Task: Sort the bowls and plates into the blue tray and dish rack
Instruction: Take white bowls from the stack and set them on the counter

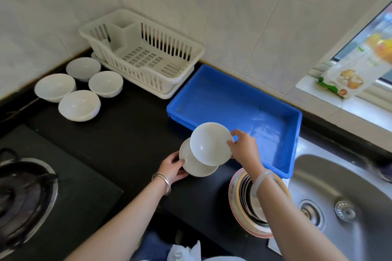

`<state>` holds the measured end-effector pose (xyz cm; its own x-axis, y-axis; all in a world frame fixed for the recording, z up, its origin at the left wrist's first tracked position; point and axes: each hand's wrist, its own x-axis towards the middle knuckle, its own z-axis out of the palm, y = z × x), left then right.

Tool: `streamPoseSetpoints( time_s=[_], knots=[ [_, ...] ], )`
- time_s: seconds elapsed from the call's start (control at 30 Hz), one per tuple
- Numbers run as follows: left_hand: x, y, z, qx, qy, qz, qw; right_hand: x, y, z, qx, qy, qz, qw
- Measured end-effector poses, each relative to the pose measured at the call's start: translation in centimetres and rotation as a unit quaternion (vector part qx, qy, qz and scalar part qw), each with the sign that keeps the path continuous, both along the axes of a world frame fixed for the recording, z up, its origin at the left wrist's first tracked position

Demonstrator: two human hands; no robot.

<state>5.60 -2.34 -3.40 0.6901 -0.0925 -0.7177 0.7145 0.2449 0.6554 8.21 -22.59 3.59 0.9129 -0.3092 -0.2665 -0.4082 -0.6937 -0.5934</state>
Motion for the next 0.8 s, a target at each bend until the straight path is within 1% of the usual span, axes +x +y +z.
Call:
streamPoseSetpoints(
  time_s=[0.13, 0.43, 0.63, 0.8],
  knots=[
    [0.3, 0.9, 0.5, 0.012, 0.004, 0.024, 1.0, 0.7, 0.1, 0.7, 0.029, -0.011, -0.006, 0.999],
    [1.6, 8.3, 2.1, 0.038, 0.003, 0.159, 0.986, 4.7, 4.3, 1.5, 0.127, -0.026, 0.0, 0.992],
    [2.1, 13.5, 2.4, 0.029, 0.024, 0.281, 0.959, 8.1, 9.8, 0.4, 0.188, -0.005, 0.029, 0.982],
    [2.9, 16.4, 2.5, 0.011, 0.034, 0.371, 0.928, 10.8, 15.0, -1.0, 0.232, 0.042, 0.024, 0.972]
  ],
)
